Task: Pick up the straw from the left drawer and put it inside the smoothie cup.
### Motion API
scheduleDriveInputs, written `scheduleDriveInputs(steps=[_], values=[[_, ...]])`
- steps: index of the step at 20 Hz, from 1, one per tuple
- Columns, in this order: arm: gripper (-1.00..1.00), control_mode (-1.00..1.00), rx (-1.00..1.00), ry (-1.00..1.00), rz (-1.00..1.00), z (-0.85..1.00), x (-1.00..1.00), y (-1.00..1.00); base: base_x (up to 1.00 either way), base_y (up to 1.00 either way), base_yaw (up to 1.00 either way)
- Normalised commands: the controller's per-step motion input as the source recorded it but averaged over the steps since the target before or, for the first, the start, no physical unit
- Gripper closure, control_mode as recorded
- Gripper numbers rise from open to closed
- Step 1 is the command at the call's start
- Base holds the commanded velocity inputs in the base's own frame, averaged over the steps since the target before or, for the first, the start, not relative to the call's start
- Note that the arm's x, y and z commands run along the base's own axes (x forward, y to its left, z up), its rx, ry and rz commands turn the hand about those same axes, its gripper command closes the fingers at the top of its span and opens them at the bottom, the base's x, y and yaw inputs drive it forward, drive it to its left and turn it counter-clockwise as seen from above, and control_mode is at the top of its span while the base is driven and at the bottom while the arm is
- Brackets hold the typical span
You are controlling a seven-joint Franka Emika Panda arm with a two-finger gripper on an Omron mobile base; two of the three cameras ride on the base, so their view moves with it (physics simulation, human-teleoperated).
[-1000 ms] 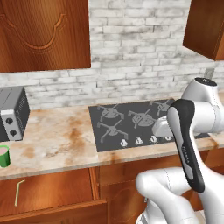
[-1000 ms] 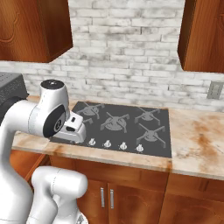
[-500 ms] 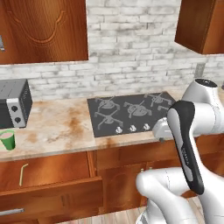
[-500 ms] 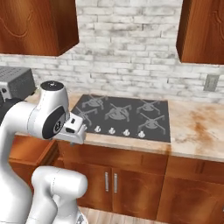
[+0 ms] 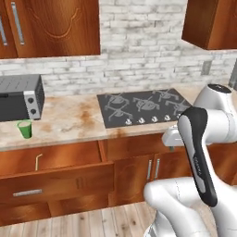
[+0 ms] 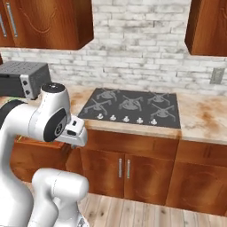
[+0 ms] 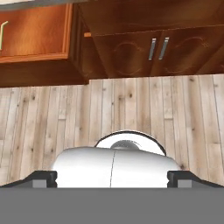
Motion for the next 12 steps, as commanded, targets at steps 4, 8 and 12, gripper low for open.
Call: scheduleDriveInputs(steps=[4,8,12], values=[[-1.00,1.00,0.00,0.00,0.00,0.00,0.00,0.00,-0.34,0.79,0.00],[-1.00,1.00,0.00,0.00,0.00,0.00,0.00,0.00,-0.03,0.98,0.00],[-1.00,1.00,0.00,0.00,0.00,0.00,0.00,0.00,0.00,1.00,0.00]])
